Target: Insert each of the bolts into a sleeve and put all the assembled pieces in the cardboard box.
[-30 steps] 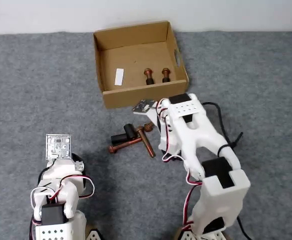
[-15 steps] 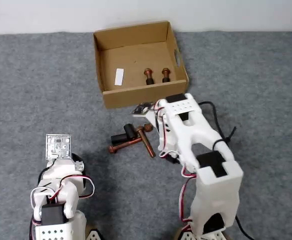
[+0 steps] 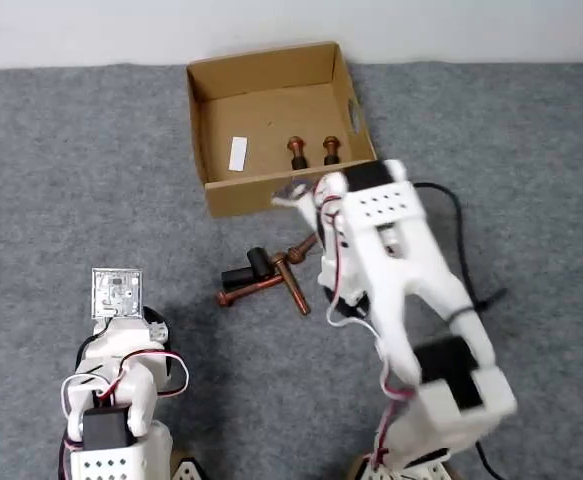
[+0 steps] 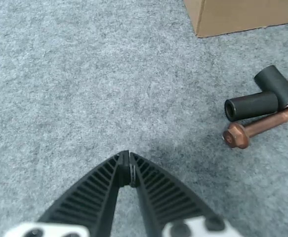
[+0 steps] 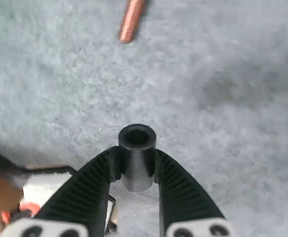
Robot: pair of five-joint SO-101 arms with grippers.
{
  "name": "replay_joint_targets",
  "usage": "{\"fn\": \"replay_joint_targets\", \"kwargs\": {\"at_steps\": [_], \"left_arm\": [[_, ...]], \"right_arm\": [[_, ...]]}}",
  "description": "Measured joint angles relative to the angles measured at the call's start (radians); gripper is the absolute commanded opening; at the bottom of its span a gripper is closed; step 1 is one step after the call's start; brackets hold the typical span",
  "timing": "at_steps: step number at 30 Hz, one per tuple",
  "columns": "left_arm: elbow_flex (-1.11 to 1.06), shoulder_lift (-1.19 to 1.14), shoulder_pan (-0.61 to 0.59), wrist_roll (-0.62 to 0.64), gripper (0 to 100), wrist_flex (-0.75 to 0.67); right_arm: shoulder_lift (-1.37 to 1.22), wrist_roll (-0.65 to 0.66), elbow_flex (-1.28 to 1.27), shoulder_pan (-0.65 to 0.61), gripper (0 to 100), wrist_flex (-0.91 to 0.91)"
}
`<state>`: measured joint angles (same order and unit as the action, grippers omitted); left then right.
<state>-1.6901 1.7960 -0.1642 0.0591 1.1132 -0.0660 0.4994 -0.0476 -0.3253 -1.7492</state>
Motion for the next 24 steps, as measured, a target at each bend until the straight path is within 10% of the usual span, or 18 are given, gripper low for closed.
{"fn": "replay_joint_targets", "kwargs": {"at_steps": [18, 24], "left_arm": [[0.049, 0.0, 0.008, 0.002, 0, 0.048], [0.198, 0.0, 0.028, 0.0, 0, 0.114]], "right_arm": [[0.598, -0.773, -0.166, 0.241, 0.9, -0.003], [0.732, -0.842, -0.333, 0.31, 0.9, 0.006]]}}
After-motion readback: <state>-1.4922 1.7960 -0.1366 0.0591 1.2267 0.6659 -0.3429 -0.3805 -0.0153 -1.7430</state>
